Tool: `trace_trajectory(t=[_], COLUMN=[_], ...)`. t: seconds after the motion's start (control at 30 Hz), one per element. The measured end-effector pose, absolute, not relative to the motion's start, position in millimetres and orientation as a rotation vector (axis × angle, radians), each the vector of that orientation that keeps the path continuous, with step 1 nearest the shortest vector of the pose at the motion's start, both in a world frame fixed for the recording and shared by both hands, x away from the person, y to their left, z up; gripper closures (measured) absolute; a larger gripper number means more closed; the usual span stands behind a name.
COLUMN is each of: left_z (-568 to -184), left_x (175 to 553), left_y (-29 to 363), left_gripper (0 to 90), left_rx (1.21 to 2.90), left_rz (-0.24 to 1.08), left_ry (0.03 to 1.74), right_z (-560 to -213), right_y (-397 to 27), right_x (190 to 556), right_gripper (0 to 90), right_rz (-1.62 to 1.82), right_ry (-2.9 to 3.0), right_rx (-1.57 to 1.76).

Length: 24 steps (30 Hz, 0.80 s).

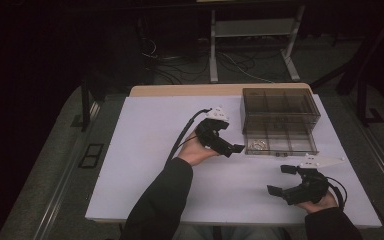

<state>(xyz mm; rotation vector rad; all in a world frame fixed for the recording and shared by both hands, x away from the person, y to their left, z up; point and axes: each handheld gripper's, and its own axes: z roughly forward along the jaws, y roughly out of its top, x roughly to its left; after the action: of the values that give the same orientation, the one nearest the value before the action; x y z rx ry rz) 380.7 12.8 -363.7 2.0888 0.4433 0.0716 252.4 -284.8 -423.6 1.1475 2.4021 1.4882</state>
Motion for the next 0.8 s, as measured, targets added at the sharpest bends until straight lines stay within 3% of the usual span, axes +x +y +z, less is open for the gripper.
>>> trace_trajectory(t=[0.8], left_z=[-370], left_x=[348], left_y=[76], left_gripper=[0.0], left_rx=[2.021], left_rz=[0.121], left_ry=[0.518], right_z=[-424], right_y=[-284], right_x=[252], right_gripper=[0.0], right_rz=[1.475], right_ry=[2.404], right_rx=[1.152])
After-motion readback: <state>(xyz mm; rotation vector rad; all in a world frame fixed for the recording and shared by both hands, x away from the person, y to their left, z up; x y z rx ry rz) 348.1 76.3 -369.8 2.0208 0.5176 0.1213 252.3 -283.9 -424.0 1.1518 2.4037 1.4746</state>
